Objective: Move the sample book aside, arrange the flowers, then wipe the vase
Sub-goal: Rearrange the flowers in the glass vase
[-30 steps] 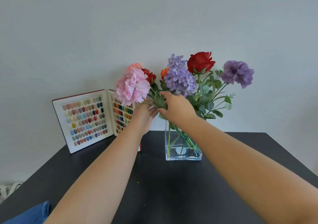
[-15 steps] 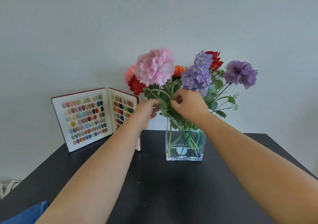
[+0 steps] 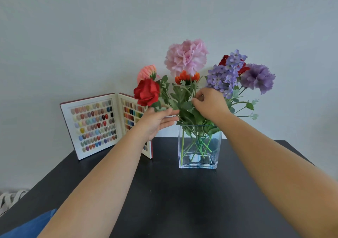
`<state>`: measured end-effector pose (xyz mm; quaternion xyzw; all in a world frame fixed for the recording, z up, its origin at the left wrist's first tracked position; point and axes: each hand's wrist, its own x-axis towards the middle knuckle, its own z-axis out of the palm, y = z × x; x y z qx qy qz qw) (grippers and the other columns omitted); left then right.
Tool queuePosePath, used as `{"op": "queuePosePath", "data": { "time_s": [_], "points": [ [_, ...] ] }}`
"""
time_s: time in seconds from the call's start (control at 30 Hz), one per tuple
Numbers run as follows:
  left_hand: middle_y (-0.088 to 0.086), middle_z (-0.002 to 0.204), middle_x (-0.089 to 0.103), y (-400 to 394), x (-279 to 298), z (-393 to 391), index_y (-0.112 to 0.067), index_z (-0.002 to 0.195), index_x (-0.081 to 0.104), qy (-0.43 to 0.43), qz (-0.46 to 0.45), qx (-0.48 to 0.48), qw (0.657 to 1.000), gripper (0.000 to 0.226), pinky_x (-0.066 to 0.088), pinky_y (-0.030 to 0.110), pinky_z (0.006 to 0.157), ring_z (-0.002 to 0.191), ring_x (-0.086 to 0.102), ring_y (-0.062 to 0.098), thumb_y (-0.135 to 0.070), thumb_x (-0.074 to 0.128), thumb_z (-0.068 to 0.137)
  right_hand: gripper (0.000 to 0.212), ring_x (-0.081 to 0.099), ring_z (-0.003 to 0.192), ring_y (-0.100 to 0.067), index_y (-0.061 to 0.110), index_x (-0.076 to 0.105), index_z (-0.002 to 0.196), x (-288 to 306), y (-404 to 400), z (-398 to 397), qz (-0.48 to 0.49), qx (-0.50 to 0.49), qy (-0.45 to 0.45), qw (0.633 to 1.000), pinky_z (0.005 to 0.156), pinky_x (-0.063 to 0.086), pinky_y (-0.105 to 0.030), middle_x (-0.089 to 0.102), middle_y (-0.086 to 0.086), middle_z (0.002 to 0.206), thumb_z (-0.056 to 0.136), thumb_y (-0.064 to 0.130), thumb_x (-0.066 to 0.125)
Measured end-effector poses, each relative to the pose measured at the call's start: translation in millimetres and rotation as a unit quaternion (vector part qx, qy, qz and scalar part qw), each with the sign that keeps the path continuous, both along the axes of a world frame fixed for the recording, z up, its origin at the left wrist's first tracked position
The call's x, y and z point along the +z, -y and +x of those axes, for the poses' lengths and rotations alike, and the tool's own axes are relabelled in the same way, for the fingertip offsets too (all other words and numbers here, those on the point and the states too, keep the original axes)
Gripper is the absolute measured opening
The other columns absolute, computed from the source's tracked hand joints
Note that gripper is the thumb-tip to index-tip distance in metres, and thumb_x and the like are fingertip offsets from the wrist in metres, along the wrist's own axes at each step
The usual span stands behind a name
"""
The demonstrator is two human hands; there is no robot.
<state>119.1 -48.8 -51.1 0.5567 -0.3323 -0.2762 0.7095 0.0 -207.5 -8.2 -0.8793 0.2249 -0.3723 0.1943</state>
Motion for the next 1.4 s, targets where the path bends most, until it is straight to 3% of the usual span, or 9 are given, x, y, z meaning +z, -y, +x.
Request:
{"op": "queuePosePath", "data": {
  "time_s": [0.13, 0.23, 0.43, 0.63, 0.83, 1.0, 1.13, 1.2, 1.4],
  "points": [
    [0.003, 0.1, 0.075, 3, -4, 1, -0.018, 0.103, 0.062, 0.116, 0.061, 0.141, 0.981, 0.016, 0.055, 0.023, 0.065, 0.085, 0.069, 0.014, -0.031, 0.062, 0.094, 0.007, 0.059, 0.07, -0.011, 0.025, 0.061, 0.083, -6, -13, 6, -0.018, 0.053, -0.045, 0.997, 0.059, 0.045, -0.024, 0.061, 0.013, 0.07, 0.082, 0.028, 0.067],
    [0.005, 0.095, 0.072, 4, 0, 2, -0.017, 0.099, 0.065, 0.192, 0.079, 0.175, 0.962, 0.014, 0.055, 0.02, 0.061, 0.076, 0.065, 0.01, -0.029, 0.06, 0.094, 0.018, 0.062, 0.079, -0.016, 0.02, 0.065, 0.097, -6, -22, 15, -0.034, 0.089, -0.104, 0.99, 0.066, 0.048, -0.026, 0.065, 0.007, 0.081, 0.08, 0.026, 0.067],
    [0.015, 0.104, 0.069, -2, 10, 3, -0.008, 0.109, 0.064, 0.316, 0.176, 0.192, 0.912, 0.032, 0.057, 0.046, 0.082, 0.09, 0.067, 0.027, -0.035, 0.054, 0.096, 0.018, 0.058, 0.065, -0.016, 0.021, 0.069, 0.098, 1, -27, 24, -0.013, 0.14, -0.127, 0.982, 0.057, 0.042, -0.025, 0.064, 0.0, 0.076, 0.081, 0.028, 0.071],
    [0.009, 0.077, 0.06, -7, 12, 2, -0.007, 0.089, 0.061, 0.357, 0.238, 0.179, 0.885, 0.029, 0.038, 0.029, 0.056, 0.069, 0.057, 0.025, -0.033, 0.051, 0.097, 0.012, 0.046, 0.055, -0.015, 0.02, 0.073, 0.089, 3, -32, 26, 0.017, 0.17, -0.091, 0.981, 0.055, 0.037, -0.026, 0.06, -0.008, 0.068, 0.08, 0.029, 0.074],
    [0.006, 0.073, 0.061, -11, 5, -2, -0.011, 0.088, 0.063, 0.371, 0.208, 0.181, 0.887, 0.022, 0.039, 0.03, 0.056, 0.068, 0.057, 0.022, -0.03, 0.055, 0.095, 0.01, 0.057, 0.062, -0.016, 0.017, 0.072, 0.081, 3, -34, 32, -0.019, 0.139, -0.124, 0.982, 0.055, 0.041, -0.025, 0.069, -0.004, 0.074, 0.082, 0.027, 0.073],
    [0.002, 0.093, 0.074, -14, -6, -3, -0.021, 0.097, 0.074, 0.286, 0.111, 0.193, 0.932, 0.016, 0.056, 0.039, 0.081, 0.088, 0.069, 0.021, -0.032, 0.065, 0.088, 0.01, 0.056, 0.062, -0.008, 0.012, 0.069, 0.085, 4, -28, 29, 0.0, 0.134, -0.078, 0.988, 0.053, 0.041, -0.02, 0.064, 0.008, 0.071, 0.085, 0.022, 0.068],
    [0.003, 0.094, 0.075, -10, -10, -8, -0.02, 0.091, 0.072, 0.117, 0.014, 0.161, 0.98, 0.008, 0.058, 0.041, 0.084, 0.096, 0.069, 0.027, -0.016, 0.069, 0.085, 0.009, 0.051, 0.059, -0.002, 0.015, 0.065, 0.083, 9, -27, 25, -0.004, 0.136, -0.053, 0.989, 0.049, 0.036, -0.013, 0.06, 0.012, 0.069, 0.086, 0.023, 0.065],
    [0.004, 0.093, 0.073, -6, -11, -11, -0.014, 0.092, 0.069, 0.096, -0.007, 0.164, 0.982, 0.01, 0.059, 0.037, 0.081, 0.097, 0.069, 0.029, -0.008, 0.07, 0.085, 0.009, 0.053, 0.062, -0.004, 0.017, 0.064, 0.082, 11, -23, 23, 0.016, 0.141, -0.038, 0.989, 0.052, 0.039, -0.016, 0.065, 0.006, 0.076, 0.086, 0.025, 0.066],
    [0.008, 0.125, 0.061, 2, -10, -16, -0.029, 0.123, 0.043, 0.062, -0.082, 0.09, 0.991, 0.072, 0.054, 0.032, 0.086, 0.11, 0.065, 0.017, -0.009, 0.085, 0.067, 0.006, 0.051, 0.051, 0.013, 0.023, 0.065, 0.084, 14, -13, 12, 0.068, 0.166, 0.001, 0.984, 0.045, 0.033, -0.001, 0.059, 0.016, 0.068, 0.086, 0.025, 0.07]
  ]
}}
